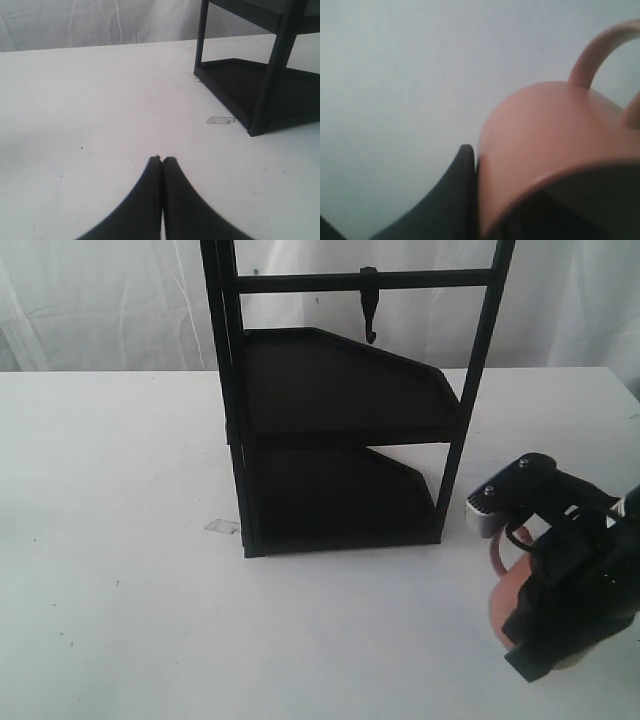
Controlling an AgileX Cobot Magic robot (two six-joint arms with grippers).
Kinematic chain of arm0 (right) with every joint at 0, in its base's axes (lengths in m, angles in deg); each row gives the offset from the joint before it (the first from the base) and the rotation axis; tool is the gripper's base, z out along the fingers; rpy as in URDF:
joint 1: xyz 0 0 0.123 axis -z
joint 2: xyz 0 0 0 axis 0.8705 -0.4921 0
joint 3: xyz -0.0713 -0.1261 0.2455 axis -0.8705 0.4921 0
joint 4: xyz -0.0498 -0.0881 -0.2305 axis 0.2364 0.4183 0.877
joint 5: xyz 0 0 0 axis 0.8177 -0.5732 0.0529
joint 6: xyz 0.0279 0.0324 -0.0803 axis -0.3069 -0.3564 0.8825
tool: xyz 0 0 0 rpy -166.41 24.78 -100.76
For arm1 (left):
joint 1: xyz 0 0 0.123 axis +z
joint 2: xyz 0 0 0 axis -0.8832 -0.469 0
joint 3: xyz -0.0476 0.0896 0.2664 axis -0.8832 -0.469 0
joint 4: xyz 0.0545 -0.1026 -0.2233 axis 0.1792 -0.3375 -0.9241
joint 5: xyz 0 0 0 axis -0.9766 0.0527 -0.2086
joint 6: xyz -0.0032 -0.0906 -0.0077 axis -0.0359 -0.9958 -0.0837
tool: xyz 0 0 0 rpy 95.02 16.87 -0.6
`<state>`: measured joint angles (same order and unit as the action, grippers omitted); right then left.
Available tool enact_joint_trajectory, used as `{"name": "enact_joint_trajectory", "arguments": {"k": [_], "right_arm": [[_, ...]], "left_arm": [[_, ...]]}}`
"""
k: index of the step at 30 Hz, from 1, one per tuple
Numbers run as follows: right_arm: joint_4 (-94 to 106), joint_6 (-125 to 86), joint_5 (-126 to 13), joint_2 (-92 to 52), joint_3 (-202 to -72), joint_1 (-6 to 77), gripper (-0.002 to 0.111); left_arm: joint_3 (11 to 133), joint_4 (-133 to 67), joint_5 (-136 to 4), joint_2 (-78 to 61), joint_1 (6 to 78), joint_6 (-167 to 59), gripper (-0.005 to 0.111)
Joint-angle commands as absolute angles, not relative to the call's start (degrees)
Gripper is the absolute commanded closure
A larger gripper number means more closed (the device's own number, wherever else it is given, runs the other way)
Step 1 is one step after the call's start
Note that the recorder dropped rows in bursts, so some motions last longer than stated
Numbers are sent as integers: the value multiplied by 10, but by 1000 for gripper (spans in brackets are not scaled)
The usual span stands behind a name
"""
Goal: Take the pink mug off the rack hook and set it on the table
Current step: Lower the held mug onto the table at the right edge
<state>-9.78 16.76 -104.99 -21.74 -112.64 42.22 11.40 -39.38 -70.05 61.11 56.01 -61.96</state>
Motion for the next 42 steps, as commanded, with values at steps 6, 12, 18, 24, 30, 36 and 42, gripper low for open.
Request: {"name": "enact_joint_trajectory", "arguments": {"k": [6, 12, 18, 24, 30, 36, 42], "right_arm": [[-52, 126, -996, -280, -1125, 422, 108], [-35, 122, -975, -303, -1126, 422, 108], [-31, 122, -952, -315, -1126, 422, 108], [13, 101, -898, -350, -1126, 422, 108], [197, -123, -897, -349, -1137, 453, 108], [197, -133, -893, -349, -1137, 523, 108], [187, -133, -882, -349, -1135, 576, 108]], "left_arm": [[112, -395, -703, 614, 562, -623, 107], [112, -395, -703, 614, 562, -623, 107], [112, -395, -703, 614, 562, -623, 107], [112, -395, -703, 614, 562, -623, 107], [112, -395, -703, 614, 562, -623, 107], [112, -395, -703, 614, 562, -623, 107], [112, -395, -703, 614, 562, -623, 107]]}}
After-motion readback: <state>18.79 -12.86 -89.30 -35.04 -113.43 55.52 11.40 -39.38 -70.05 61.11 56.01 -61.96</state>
